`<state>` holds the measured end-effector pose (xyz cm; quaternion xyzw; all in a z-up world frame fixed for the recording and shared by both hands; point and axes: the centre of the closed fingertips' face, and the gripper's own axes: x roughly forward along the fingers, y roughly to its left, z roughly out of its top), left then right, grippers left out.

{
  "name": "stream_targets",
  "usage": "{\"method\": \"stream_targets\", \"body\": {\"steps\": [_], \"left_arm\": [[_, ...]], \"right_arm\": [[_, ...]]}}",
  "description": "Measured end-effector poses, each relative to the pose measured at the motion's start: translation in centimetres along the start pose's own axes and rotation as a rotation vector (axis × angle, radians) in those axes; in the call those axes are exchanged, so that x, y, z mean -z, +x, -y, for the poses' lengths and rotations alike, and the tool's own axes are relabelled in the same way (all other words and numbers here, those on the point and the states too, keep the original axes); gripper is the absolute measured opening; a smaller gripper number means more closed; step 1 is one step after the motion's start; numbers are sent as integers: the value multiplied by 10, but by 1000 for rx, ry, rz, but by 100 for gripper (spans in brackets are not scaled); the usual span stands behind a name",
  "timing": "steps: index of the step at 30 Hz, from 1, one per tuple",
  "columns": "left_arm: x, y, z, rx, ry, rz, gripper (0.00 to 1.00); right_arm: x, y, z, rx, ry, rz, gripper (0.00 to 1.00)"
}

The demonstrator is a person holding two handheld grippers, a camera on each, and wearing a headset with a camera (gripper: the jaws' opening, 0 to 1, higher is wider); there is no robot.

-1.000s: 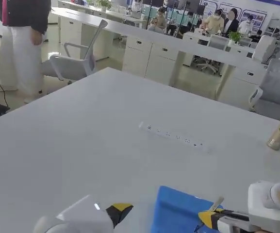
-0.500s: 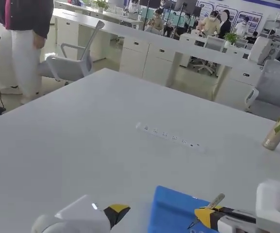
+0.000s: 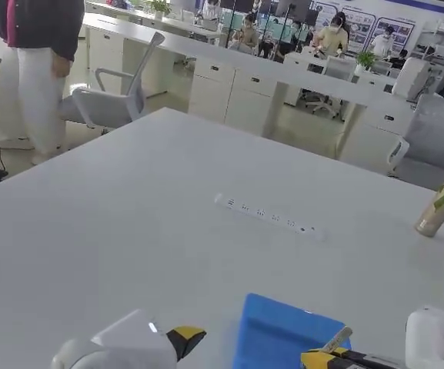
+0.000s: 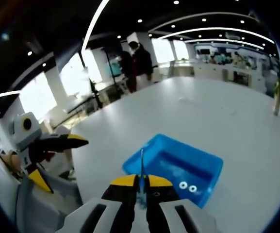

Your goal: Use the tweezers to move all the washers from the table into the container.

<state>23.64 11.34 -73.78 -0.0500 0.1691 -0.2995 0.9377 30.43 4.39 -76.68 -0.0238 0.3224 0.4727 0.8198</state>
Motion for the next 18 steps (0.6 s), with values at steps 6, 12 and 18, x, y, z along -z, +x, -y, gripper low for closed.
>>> {"method": "stream_targets", "body": {"steps": [6,12,18], "left_arm": [[3,1,1,5,8,-16,77],[5,2,1,6,17,-29,76],[6,2,1,5,14,-30,76]], "right_arm": [[14,6,-1,-13,-3,-32,3],[28,15,-3,-14,4,-62,3],[42,21,-1,-12,0,-97,3]]}}
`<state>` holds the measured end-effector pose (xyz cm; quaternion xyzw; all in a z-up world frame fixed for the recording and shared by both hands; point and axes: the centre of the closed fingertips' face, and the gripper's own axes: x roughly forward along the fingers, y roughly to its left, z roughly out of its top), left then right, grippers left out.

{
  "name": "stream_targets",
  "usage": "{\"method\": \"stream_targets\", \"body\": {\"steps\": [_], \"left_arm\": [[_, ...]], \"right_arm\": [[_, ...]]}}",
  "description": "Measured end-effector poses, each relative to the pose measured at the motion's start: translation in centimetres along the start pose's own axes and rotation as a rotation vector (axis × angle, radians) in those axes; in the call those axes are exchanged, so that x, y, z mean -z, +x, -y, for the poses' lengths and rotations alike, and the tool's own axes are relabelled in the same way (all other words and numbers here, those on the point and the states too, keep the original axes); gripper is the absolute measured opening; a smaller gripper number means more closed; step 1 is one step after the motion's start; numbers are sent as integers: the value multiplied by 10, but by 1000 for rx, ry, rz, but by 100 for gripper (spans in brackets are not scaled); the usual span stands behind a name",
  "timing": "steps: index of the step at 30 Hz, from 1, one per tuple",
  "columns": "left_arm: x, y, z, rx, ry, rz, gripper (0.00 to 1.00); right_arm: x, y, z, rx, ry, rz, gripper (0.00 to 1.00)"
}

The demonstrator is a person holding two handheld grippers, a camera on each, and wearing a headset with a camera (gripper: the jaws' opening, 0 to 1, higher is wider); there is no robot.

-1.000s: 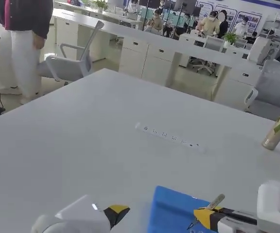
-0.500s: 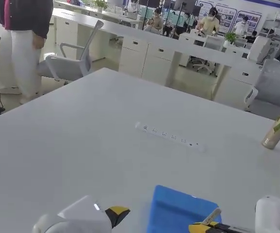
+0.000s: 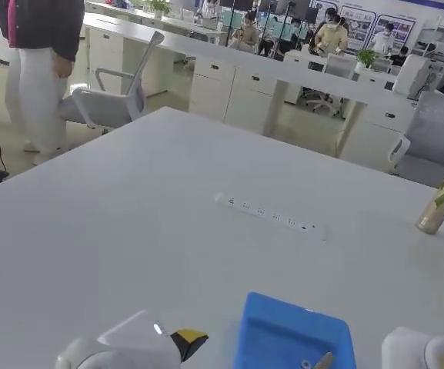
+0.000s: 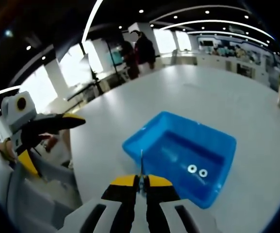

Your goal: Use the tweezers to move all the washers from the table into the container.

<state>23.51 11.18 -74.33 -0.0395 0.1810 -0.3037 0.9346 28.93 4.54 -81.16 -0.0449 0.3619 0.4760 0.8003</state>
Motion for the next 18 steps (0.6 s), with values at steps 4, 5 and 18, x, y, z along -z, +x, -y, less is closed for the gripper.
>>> {"method": "stream_targets", "body": {"steps": [4,5,18], "left_arm": [[1,0,0,1,2,-3,76],[1,0,0,1,3,-4,75],[3,0,1,3,9,-14,74]], "right_arm": [[1,0,-1,0,16,6,3],[1,0,-2,1,16,6,4],[-1,3,-3,3,-66,4,4]]}}
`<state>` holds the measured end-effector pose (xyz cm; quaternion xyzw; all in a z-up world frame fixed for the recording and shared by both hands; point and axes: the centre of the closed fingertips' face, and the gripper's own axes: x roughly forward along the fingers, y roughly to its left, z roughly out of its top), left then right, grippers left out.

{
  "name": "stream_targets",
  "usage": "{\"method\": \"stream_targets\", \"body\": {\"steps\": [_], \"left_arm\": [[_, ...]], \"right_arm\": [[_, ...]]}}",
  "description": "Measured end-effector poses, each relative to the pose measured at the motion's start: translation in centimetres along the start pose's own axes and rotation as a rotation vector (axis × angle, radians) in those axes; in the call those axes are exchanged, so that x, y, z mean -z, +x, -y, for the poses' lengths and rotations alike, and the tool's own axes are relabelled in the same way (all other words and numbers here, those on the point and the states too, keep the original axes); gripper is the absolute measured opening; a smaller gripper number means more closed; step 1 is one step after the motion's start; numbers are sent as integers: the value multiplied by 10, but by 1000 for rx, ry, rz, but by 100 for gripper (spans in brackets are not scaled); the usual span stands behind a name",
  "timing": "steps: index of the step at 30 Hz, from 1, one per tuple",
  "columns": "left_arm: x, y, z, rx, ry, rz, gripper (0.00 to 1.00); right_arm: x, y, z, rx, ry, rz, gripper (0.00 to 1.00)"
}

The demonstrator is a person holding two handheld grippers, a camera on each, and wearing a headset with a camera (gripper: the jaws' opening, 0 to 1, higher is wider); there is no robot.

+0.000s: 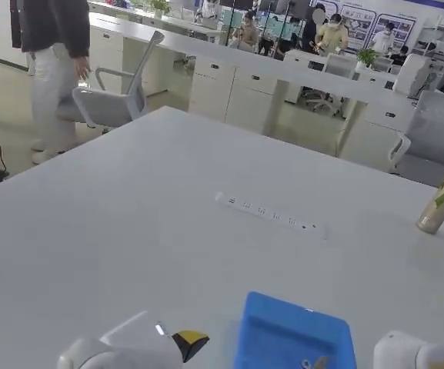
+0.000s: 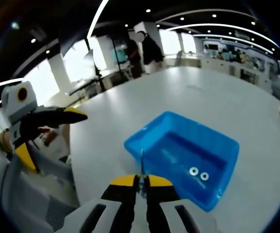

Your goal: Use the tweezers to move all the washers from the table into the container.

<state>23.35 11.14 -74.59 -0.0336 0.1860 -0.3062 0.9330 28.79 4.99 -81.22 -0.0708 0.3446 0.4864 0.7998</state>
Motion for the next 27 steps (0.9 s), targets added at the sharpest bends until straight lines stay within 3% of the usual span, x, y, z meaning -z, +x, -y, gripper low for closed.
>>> {"method": "stream_targets", "body": {"steps": [5,14,18,20,24,27], "left_arm": [[0,0,0,2,2,-1,74],[1,1,1,5,11,-10,73],[2,1,1,7,14,-13,73],[2,1,2,7,17,-16,72],[2,1,1,7,19,-17,72],[2,0,0,5,15,-16,71]], "right_arm": [[2,2,-5,-26,3,-12,4],[4,2,-21,-33,-142,-42,4],[7,3,-15,-17,-256,-70,2],[8,4,-10,-12,-239,-74,1],[5,3,-9,-45,-59,-25,3],[3,0,-6,-15,-89,-27,3]]}}
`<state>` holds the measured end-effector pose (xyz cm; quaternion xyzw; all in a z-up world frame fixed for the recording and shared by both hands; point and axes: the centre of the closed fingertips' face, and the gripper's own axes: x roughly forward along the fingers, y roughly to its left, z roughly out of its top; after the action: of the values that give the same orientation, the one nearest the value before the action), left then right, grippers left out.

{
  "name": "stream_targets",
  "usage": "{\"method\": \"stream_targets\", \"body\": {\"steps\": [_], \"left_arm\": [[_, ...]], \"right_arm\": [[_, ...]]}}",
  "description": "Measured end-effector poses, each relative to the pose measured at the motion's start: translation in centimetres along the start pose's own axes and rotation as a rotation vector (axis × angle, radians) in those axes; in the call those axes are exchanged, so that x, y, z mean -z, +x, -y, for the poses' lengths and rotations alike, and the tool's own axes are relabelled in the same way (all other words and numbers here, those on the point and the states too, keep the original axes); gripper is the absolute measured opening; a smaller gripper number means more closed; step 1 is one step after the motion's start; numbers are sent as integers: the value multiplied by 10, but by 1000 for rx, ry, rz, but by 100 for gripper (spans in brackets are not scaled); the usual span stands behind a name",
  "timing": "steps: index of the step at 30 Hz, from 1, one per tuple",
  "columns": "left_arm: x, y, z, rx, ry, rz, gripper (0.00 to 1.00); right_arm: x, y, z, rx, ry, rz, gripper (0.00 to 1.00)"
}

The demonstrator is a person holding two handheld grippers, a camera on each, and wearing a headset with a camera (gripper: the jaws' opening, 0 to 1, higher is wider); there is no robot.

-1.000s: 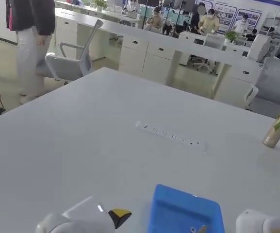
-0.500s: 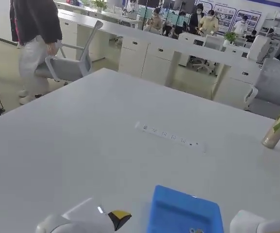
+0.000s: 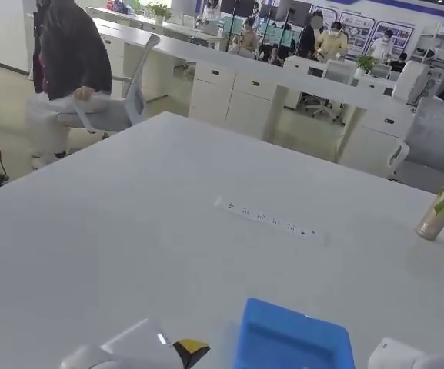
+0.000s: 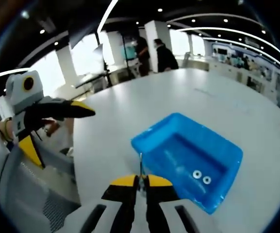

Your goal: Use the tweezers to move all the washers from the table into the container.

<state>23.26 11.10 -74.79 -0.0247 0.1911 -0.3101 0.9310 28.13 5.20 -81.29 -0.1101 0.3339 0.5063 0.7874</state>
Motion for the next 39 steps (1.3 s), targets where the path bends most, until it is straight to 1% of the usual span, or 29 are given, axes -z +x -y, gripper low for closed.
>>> {"method": "stream_targets", "body": {"steps": [4,6,7,8,9,10,12,13,14,16,17,19,20,21,24,26,29,30,34,37,39], "left_arm": [[0,0,0,4,-2,0,71],[0,0,0,5,-3,0,71],[0,0,0,3,-2,0,71],[0,0,-1,2,-2,0,71],[0,-1,-1,-1,-3,0,71],[0,-1,-2,-2,-3,1,71],[0,-1,-2,-4,-5,2,70],[0,-1,-2,-5,-6,2,70],[0,-1,-2,-5,-6,2,70],[-1,-1,-2,-6,-6,3,70],[-1,-1,-2,-6,-5,3,70],[-1,-1,-2,-5,-4,2,70],[-1,-1,-2,-4,-4,3,70],[-1,-1,-2,-5,-3,3,70],[-1,0,-2,-5,-6,3,70],[0,0,-2,-4,-4,1,70],[0,0,-1,-3,2,-2,70],[1,0,-1,-2,2,-4,69],[1,0,-1,-3,3,-5,69],[1,0,-1,-4,3,-6,69],[1,0,-1,-2,3,-8,69]], "right_arm": [[1,1,-2,-6,1,-14,4],[4,3,-8,-18,-2,-36,4],[1,3,-11,-17,-5,-20,4],[2,3,-10,-18,-16,-28,4],[2,3,-10,-14,-47,-36,4],[2,5,-9,-20,-73,-39,4],[4,4,-11,-29,-125,-54,3],[5,3,-12,-28,-185,-61,3],[6,3,-14,-28,-213,-68,3],[9,2,-12,-15,-216,-70,3],[9,1,-10,-14,-209,-66,3],[10,-1,-6,-18,-165,-52,3],[8,-3,-6,-18,-135,-33,3],[7,-3,-5,-19,-127,-26,3],[-2,-9,0,-30,-56,23,3],[-7,-14,0,-41,-34,35,3],[-17,-22,3,-43,-33,53,3],[-20,-25,-2,-41,-36,56,3],[-32,-33,-3,-37,-39,74,3],[-38,-37,0,-18,-26,79,3],[-46,-40,2,-18,-6,111,3]]}}
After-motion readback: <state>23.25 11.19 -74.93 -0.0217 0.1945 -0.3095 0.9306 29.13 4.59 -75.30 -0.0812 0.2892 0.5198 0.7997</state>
